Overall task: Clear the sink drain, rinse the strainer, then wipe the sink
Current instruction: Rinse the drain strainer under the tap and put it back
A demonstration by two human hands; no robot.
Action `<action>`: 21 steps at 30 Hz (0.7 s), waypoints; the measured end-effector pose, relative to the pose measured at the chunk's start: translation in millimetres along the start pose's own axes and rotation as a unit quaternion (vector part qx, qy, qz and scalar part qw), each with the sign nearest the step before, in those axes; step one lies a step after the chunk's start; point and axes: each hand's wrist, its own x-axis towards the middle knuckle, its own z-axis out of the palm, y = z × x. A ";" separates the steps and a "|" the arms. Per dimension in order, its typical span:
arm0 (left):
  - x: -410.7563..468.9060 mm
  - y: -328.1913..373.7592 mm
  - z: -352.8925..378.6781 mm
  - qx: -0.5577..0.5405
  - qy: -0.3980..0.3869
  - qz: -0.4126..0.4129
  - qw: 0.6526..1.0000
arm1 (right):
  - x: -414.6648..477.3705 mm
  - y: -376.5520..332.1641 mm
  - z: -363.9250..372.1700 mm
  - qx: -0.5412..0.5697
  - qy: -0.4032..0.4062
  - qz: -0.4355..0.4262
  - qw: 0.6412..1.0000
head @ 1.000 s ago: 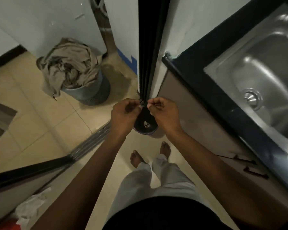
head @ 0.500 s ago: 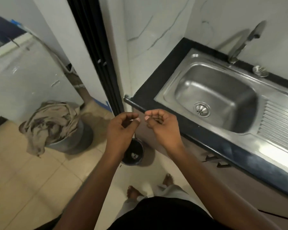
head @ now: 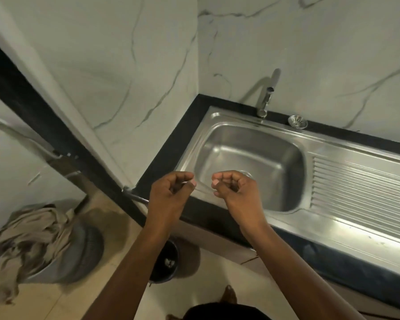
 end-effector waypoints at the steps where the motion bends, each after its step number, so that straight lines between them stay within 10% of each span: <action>1: 5.9 3.5 10.3 0.002 -0.004 0.000 1.000 | 6.8 1.2 -10.2 -0.001 0.005 0.001 1.000; 21: 140.5 17.2 142.9 0.032 -0.119 -0.015 0.992 | 127.5 30.4 -104.9 0.022 0.128 0.062 0.990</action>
